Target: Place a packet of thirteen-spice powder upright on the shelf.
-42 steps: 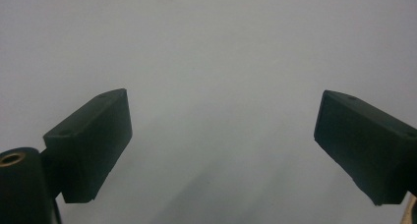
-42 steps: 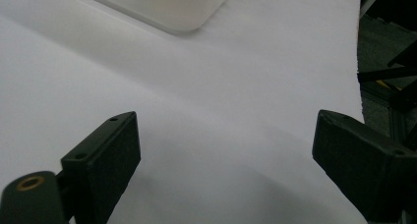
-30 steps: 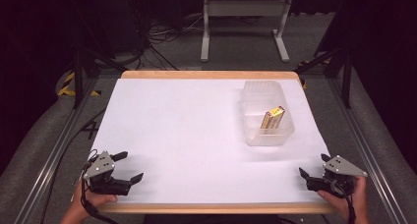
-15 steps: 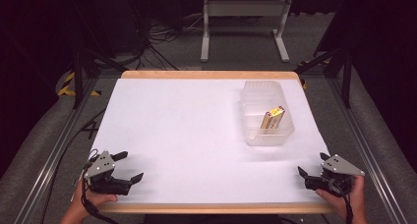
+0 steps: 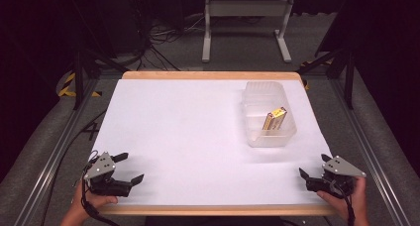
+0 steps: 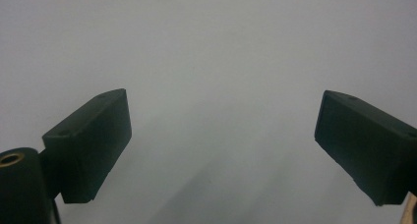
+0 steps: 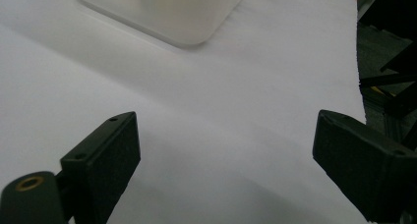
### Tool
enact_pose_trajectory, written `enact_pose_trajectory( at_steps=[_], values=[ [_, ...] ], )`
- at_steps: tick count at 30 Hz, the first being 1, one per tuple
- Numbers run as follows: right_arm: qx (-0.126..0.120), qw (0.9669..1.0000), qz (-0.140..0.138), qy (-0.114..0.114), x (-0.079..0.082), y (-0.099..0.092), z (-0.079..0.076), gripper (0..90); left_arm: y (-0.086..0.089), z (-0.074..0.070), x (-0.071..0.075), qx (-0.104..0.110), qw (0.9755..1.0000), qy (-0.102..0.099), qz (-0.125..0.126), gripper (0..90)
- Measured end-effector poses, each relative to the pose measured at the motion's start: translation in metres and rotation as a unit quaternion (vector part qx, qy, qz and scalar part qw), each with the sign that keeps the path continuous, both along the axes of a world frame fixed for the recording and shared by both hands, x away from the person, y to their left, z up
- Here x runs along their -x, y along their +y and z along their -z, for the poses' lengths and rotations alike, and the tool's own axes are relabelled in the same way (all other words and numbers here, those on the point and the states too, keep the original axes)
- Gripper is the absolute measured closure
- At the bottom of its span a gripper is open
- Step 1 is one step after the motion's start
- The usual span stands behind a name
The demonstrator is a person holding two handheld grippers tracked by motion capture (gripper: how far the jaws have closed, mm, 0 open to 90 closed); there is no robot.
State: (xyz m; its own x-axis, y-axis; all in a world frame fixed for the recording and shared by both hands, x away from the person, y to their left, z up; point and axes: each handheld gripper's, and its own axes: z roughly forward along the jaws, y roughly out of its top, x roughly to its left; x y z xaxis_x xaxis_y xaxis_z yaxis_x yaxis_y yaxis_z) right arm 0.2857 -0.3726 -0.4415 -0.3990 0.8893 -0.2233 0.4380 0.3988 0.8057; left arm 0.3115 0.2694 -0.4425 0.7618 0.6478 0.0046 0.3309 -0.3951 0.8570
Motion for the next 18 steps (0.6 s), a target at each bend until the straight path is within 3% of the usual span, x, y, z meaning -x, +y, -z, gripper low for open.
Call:
enact_pose_trajectory(
  at_steps=[18],
  values=[
    [0.005,1.0000,-0.003,0.003,-0.0003,0.0029,0.0006,11.3,-0.0006,0.0014,-0.0024,0.000,1.0000,0.005,-0.002,7.8]
  ],
)
